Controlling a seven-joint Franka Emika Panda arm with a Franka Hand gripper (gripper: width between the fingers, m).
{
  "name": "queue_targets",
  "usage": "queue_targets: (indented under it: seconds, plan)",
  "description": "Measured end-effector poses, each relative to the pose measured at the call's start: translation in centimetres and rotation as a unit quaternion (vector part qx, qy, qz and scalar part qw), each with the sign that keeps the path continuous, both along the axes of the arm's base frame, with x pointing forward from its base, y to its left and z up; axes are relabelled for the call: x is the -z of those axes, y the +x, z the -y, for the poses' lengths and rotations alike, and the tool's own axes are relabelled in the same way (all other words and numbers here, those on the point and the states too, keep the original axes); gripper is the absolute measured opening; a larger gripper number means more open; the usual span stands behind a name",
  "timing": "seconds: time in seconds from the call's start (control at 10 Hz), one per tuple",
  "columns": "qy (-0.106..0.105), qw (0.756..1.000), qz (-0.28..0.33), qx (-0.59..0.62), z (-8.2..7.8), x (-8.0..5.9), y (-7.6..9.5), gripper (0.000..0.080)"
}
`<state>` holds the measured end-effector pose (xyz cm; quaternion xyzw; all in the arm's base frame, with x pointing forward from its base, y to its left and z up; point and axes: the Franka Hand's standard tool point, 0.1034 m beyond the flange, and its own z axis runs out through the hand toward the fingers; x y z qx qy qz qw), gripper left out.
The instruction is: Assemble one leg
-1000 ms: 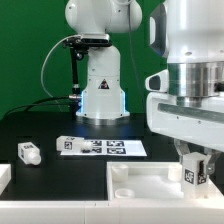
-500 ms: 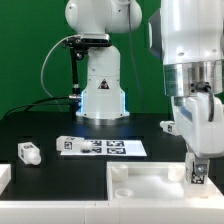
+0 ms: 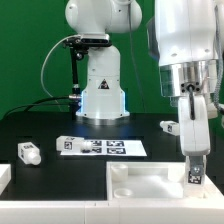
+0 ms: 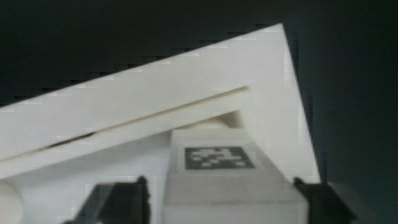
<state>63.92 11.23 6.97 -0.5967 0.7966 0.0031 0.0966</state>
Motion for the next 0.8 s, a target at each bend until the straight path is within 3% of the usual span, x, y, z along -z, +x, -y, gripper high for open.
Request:
queue_targets:
  seconds: [0.1,0.2,0.3,0.6,0.8]
  plan:
    - [0.000,1.000,0.000,0.000,0.0,0.0,0.0,0.0509]
    - [-0.006,0.999,0.005,-0.052,0.2,-0.4,0.1,0.0509]
    - [-0.009,0.995,0.010,-0.101,0.5,-1.3,0.3,0.0619]
    - [-0.008,0.990,0.021,-0.142,0.2,-3.3,0.6,0.0648]
    - [-0.008,0.990,0.020,-0.142,0.2,-3.1,0.5,0.0649]
